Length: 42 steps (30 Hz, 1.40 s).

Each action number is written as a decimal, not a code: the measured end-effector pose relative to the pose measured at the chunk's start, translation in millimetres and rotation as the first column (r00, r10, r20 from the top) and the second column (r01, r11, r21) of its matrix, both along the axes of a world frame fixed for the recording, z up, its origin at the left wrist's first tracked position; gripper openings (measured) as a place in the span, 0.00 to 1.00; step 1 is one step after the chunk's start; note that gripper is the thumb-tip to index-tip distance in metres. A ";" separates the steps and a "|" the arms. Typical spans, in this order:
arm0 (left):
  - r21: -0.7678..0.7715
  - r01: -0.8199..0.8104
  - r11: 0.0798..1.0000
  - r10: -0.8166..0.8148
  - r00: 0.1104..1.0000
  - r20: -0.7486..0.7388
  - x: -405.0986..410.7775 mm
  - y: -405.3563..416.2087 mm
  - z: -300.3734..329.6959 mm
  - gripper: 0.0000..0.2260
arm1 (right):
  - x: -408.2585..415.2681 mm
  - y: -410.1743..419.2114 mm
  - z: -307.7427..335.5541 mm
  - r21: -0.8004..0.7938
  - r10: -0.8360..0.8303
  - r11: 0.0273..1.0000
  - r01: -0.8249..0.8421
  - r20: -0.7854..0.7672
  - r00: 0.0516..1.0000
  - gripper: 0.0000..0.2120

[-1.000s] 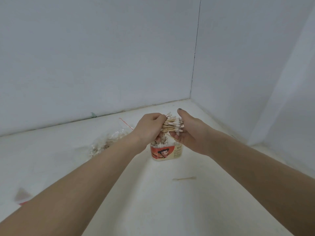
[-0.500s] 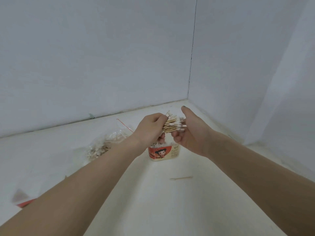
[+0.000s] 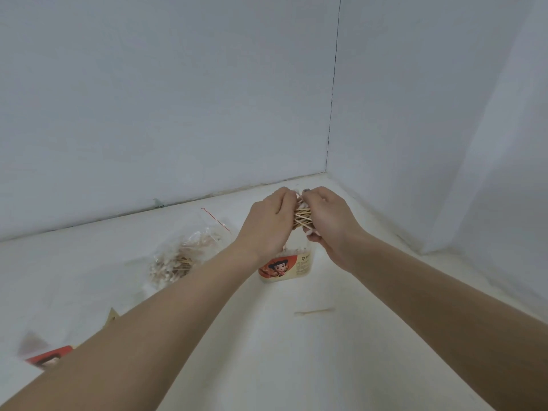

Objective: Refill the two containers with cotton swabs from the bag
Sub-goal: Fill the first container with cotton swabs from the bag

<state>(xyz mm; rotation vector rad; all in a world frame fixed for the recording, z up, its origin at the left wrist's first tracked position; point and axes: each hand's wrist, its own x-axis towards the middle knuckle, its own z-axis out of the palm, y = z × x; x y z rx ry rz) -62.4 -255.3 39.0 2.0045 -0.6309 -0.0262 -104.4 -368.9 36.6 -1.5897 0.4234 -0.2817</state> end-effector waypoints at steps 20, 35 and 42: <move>0.042 -0.046 0.998 0.049 0.997 -0.067 10.5 -3.8 -6.2 0.13 | 2.9 -6.7 -5.7 0.181 0.062 0.982 -0.053 -0.049 0.997 0.16; 0.211 -0.010 0.978 -0.020 0.990 0.143 1.7 -12.2 -6.6 0.18 | 2.7 -5.8 -8.9 -0.173 -0.074 0.983 0.066 -0.042 0.996 0.15; 0.111 -0.008 0.994 -0.004 0.994 0.107 -1.4 -11.6 -5.7 0.13 | 1.1 -7.7 -6.9 -0.029 -0.109 0.994 0.109 -0.001 0.994 0.09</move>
